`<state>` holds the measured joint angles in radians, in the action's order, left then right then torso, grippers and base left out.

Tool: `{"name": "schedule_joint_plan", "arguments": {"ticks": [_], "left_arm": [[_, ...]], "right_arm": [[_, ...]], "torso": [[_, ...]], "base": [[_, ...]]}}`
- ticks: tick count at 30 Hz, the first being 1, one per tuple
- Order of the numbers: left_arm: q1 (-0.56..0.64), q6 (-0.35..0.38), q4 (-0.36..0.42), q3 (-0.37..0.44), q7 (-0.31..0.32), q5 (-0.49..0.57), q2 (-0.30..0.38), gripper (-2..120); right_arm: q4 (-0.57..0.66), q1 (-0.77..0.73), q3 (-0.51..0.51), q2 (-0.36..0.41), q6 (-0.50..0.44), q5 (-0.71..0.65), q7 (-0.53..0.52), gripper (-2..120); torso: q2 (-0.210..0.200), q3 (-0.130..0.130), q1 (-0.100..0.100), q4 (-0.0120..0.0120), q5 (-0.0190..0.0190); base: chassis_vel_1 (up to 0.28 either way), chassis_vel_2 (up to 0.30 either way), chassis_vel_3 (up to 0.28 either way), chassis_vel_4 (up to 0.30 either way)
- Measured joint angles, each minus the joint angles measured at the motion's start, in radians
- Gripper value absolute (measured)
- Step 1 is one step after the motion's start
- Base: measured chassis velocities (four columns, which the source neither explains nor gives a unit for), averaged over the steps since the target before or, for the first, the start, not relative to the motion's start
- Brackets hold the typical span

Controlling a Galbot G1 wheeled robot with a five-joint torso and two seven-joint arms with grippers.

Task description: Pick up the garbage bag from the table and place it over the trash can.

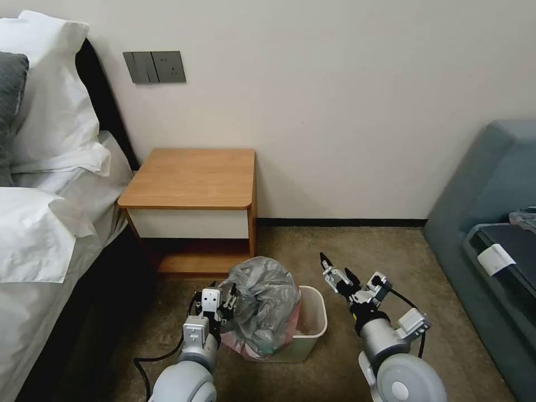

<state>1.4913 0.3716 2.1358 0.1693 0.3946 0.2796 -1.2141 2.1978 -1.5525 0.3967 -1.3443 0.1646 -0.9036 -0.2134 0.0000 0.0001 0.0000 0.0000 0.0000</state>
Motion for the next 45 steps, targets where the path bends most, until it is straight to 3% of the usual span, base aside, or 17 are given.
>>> {"name": "schedule_joint_plan", "arguments": {"ticks": [8,24,42,45], "left_arm": [[-0.005,0.054,0.048,-0.004,-0.001,0.019,0.037,50],[-0.068,0.128,-0.018,-0.072,0.04,0.104,0.06,50],[-0.094,0.127,-0.099,-0.118,0.049,0.107,0.03,36],[-0.094,0.121,-0.107,-0.118,0.047,0.111,0.025,21]], "right_arm": [[0.006,0.004,-0.003,-0.008,0.0,0.003,-0.012,100],[-0.006,0.011,-0.001,-0.012,-0.006,0.005,-0.019,100],[-0.001,-0.001,-0.001,-0.02,-0.025,0.023,-0.02,100],[0.005,-0.005,0.003,-0.02,-0.03,0.023,-0.018,100]], "torso": [[0.0,0.0,0.0,0.0,0.0001],[0.0,0.0,0.0,0.0001,0.0],[0.0,0.0,0.0,0.0001,0.0003],[0.0,0.0,0.0,0.0,0.0002]], "base": [[0.0,0.0,0.0,0.0],[0.0,0.0,0.0,0.0],[0.0,0.0,0.0,0.0],[0.0,0.0,0.0,0.0]]}}
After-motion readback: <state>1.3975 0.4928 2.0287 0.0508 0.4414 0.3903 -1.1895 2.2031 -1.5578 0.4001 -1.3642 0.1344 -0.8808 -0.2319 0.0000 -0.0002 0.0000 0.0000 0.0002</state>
